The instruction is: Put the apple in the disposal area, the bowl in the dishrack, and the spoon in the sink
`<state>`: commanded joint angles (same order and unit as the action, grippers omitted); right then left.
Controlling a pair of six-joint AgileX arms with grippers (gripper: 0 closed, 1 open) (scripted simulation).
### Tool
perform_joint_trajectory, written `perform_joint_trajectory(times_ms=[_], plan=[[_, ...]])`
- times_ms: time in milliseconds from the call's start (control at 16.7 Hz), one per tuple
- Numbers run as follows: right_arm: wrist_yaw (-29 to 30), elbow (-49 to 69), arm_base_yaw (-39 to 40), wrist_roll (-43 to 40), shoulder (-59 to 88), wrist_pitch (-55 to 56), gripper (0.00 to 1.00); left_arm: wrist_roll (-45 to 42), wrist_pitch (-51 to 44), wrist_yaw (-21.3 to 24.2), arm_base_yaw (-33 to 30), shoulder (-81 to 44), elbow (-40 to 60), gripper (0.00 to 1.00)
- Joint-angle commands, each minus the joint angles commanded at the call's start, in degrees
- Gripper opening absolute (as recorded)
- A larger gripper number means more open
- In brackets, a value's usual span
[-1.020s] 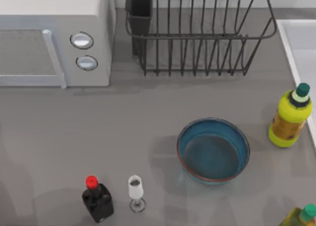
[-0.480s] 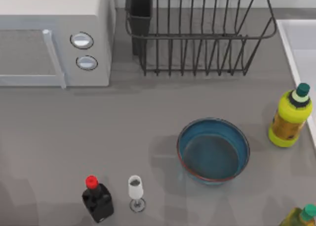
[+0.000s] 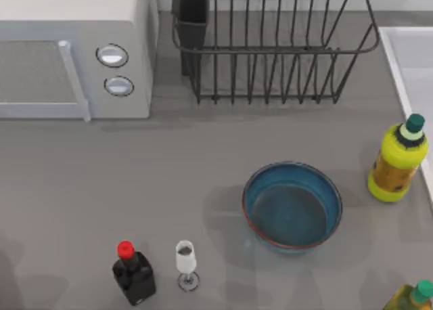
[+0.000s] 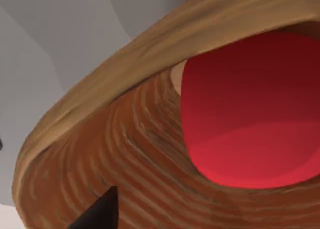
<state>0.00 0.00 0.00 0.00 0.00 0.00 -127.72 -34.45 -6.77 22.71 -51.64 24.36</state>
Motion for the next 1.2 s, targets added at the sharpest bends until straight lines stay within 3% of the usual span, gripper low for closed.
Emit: perform_joint_trajectory(times_ms=[420, 660, 960, 1200], plan=[[0.0, 0.0, 0.0, 0.0, 0.0, 0.0, 1.0, 61.28, 15.84, 1.81, -6.92, 20.76, -14.66, 1.0], [0.0, 0.0, 0.0, 0.0, 0.0, 0.0, 1.0, 91.48, 23.43, 3.54, -12.43, 32.57, -20.01, 1.0], [0.0, 0.0, 0.0, 0.0, 0.0, 0.0, 1.0, 117.04, 30.88, 5.67, -19.04, 45.21, -23.51, 1.0], [0.0, 0.0, 0.0, 0.0, 0.0, 0.0, 1.0, 126.67, 34.09, 6.65, -22.3, 50.98, -24.32, 1.0]])
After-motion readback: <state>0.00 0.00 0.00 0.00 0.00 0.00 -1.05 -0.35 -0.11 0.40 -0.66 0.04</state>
